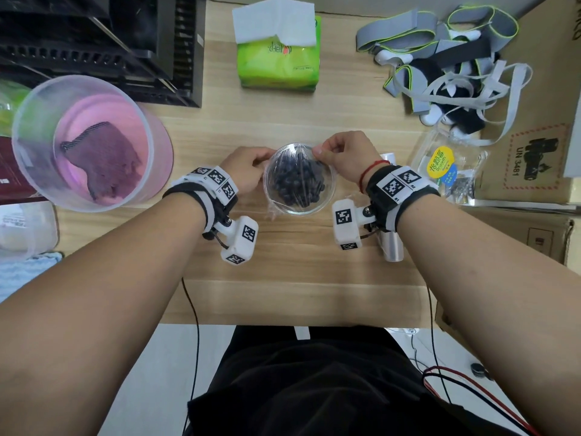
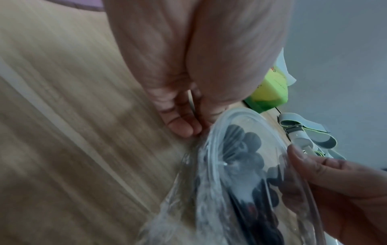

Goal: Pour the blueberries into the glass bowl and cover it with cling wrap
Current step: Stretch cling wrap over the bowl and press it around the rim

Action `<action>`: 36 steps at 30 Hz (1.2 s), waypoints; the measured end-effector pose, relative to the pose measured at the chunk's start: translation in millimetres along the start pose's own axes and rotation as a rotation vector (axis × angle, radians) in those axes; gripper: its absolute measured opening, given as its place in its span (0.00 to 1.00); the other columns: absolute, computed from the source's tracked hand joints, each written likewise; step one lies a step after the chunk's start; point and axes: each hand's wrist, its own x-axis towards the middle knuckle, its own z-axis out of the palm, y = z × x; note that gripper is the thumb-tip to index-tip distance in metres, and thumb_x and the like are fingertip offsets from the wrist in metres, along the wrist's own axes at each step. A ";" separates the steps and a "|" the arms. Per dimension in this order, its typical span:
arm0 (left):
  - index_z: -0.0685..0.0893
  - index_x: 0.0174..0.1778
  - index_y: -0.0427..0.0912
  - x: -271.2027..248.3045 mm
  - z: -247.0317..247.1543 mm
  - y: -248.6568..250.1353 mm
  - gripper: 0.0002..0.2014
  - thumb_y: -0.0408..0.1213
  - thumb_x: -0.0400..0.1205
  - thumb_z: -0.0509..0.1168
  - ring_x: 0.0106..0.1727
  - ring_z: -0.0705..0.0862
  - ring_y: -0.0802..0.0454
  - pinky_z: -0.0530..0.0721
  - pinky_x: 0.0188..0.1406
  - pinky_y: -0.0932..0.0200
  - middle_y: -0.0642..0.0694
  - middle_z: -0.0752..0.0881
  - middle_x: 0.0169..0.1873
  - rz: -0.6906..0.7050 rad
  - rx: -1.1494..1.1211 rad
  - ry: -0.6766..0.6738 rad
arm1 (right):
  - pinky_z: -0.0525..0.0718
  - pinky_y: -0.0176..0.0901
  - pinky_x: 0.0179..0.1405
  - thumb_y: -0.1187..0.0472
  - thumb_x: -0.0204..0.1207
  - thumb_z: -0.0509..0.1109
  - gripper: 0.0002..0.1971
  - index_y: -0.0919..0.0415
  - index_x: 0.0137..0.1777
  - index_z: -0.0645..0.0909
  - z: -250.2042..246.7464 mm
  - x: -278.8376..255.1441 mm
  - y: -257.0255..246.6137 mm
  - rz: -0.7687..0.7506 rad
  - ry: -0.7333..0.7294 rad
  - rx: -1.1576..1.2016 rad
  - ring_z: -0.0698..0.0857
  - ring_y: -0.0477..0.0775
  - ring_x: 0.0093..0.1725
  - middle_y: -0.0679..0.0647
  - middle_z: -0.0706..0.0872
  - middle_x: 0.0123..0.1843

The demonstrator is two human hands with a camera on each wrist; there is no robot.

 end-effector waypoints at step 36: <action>0.79 0.48 0.40 -9.1 18.4 0.3 0.11 0.39 0.90 0.55 0.37 0.76 0.55 0.72 0.37 0.61 0.53 0.79 0.36 -0.053 -0.028 0.214 | 0.74 0.38 0.40 0.49 0.78 0.73 0.11 0.56 0.42 0.85 4.8 -13.0 -1.9 -0.029 0.062 -0.109 0.78 0.45 0.34 0.43 0.80 0.31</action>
